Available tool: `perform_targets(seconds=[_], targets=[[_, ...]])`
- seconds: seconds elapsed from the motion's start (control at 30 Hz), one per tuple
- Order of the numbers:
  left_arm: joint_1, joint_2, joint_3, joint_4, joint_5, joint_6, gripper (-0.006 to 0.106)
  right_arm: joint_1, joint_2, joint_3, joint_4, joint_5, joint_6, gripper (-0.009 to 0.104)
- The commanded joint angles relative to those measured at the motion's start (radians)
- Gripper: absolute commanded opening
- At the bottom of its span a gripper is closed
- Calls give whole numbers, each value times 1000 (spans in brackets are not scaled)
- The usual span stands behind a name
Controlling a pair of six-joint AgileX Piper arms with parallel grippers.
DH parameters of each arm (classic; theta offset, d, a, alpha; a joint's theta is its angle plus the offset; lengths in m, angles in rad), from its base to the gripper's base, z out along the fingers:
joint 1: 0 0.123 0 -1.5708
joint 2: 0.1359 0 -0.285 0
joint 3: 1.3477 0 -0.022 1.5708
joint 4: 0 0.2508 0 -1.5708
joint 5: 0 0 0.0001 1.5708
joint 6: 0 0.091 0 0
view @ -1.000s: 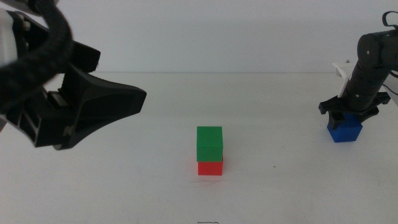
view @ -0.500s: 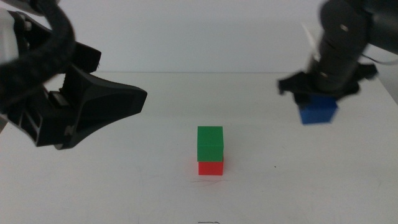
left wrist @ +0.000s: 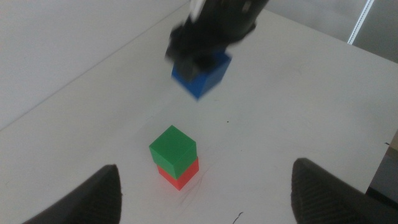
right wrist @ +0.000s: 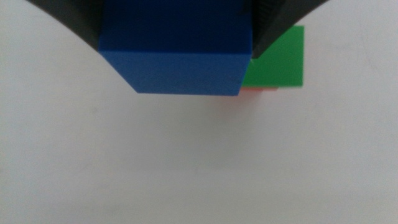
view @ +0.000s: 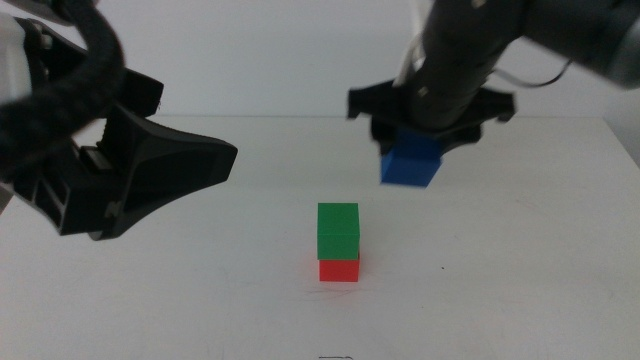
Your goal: Stack red cubes first, then green, then blue cubes in a specific spot.
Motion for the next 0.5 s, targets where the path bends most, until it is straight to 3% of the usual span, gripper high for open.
perform_targets(seconds=[0.0,0.47], targets=[[-2,-2,-24,-36,-62,-2,94,24,-15,-33,-7,57,3,-1],[-2,-2,-24,-35,-62,-2,94,90,123,-154,5,57,38,-1]])
